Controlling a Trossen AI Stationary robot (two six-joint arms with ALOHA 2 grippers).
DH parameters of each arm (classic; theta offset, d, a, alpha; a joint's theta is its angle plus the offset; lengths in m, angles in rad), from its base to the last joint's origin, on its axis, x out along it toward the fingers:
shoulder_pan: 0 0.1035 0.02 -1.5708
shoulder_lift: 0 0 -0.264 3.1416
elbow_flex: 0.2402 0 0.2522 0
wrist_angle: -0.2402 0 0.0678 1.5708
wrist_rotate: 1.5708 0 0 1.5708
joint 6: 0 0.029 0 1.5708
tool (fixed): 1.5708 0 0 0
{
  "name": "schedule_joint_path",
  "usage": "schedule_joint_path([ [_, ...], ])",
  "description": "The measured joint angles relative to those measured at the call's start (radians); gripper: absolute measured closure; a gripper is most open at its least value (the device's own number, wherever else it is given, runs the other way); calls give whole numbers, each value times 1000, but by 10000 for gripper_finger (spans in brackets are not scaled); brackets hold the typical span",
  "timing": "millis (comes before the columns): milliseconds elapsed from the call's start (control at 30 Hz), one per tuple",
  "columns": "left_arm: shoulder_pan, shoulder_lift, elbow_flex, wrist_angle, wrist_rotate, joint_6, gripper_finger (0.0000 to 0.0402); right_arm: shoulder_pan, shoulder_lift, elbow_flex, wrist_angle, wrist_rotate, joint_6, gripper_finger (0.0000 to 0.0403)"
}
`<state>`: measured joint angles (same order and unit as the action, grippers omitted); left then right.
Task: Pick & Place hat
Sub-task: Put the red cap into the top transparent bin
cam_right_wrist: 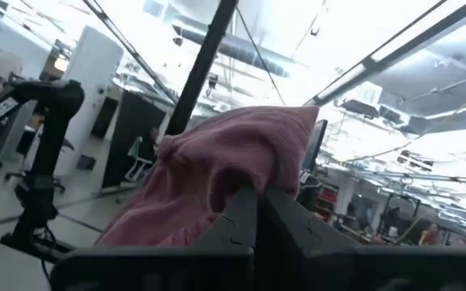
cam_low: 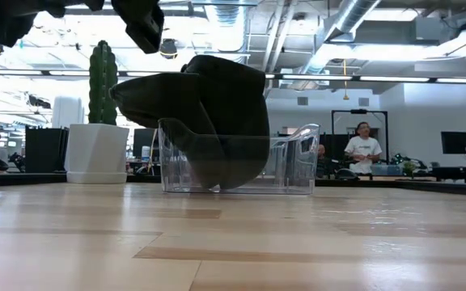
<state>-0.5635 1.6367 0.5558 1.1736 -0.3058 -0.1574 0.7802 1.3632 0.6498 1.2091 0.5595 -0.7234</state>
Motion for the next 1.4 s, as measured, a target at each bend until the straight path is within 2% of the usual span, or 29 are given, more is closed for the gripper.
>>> schedule_joint_path([
  [133, 9, 52, 48, 4, 54, 11, 257, -71, 0, 0, -5, -70, 54, 403],
  [300, 18, 124, 116, 5, 70, 42, 257, -141, 0, 0, -19, -180, 127, 403],
  [633, 48, 192, 178, 6, 68, 48, 257, -181, 2, 0, -49, -246, 176, 403],
  [1033, 52, 192, 178, 57, 67, 48, 257, -234, 138, 0, 114, -246, 160, 403],
  [1400, 40, 192, 178, 46, 134, 48, 257, -231, 89, 2, 138, -243, 87, 403],
])
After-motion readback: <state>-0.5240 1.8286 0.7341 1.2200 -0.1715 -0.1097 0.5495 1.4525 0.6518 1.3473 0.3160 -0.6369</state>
